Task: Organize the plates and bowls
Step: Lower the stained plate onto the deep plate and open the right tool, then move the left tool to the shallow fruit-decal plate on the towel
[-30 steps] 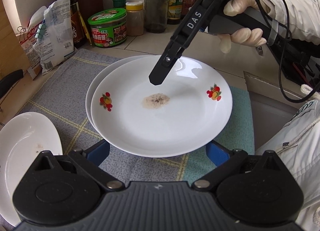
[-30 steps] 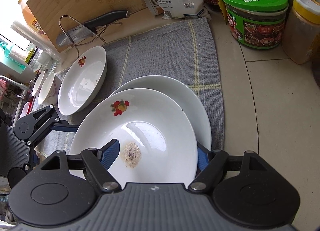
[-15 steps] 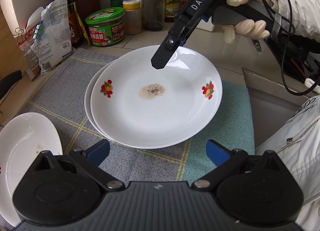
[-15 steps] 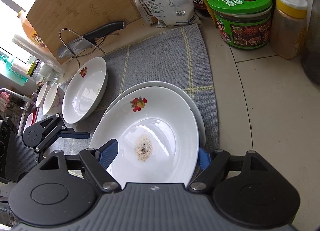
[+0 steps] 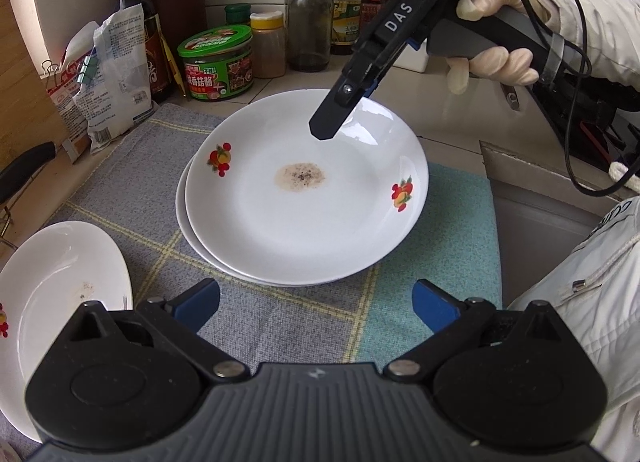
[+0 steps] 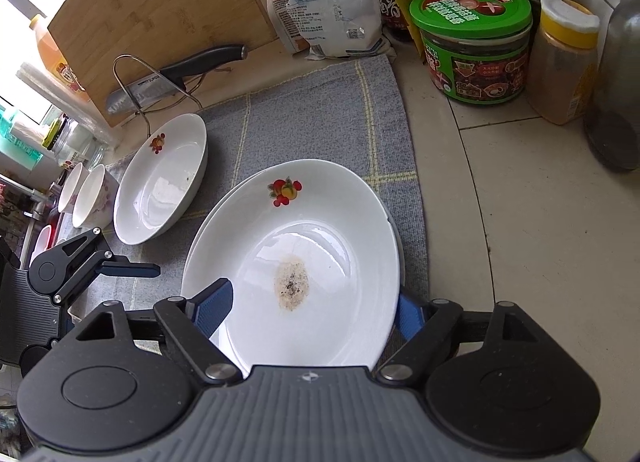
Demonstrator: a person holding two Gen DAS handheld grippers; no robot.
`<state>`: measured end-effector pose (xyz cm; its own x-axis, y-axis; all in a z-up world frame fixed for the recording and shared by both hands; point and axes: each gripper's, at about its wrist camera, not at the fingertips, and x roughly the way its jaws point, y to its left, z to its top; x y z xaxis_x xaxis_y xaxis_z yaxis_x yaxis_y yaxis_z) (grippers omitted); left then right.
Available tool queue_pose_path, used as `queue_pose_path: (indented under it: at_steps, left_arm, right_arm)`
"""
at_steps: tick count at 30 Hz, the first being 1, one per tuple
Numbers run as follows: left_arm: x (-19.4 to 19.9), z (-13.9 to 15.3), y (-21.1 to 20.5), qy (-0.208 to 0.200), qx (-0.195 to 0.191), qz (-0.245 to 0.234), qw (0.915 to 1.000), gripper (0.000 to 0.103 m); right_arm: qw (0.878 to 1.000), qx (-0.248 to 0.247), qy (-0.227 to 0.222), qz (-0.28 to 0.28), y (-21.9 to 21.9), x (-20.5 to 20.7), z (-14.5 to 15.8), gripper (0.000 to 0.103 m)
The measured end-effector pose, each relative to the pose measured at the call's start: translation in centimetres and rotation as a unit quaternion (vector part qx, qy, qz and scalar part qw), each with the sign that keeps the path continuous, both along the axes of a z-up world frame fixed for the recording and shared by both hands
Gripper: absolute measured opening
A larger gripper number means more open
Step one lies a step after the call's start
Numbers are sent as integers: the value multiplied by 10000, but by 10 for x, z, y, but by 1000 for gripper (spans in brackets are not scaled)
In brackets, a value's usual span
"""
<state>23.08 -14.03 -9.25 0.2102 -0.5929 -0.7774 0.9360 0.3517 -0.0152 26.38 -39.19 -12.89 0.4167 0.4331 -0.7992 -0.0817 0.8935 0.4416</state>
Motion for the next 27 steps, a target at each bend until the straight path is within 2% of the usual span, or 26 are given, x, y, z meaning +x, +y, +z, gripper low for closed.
queue_pose_path:
  at_steps: [9, 12, 17, 23, 27]
  left_arm:
    - [-8, 4, 17, -60, -135, 77, 9999, 101]
    - [-11, 6, 22, -80, -195, 91, 9997, 102]
    - [-18, 10, 34, -146, -349, 252, 9990, 102]
    - [-33, 18, 54, -515, -473, 925, 9932, 102]
    - [-42, 19, 75, -745, -404, 1608, 9833, 102]
  right_arm:
    - [9993, -332, 38, -192, 6, -10, 2, 91]
    - [9991, -336, -45, -253, 5, -16, 4, 93]
    - [9963, -731, -316, -323, 18, -25, 13, 98]
    - [9838, -1506, -942, -257, 57, -46, 23, 103]
    - [9717, -1894, -1389, -245, 86, -59, 31, 103]
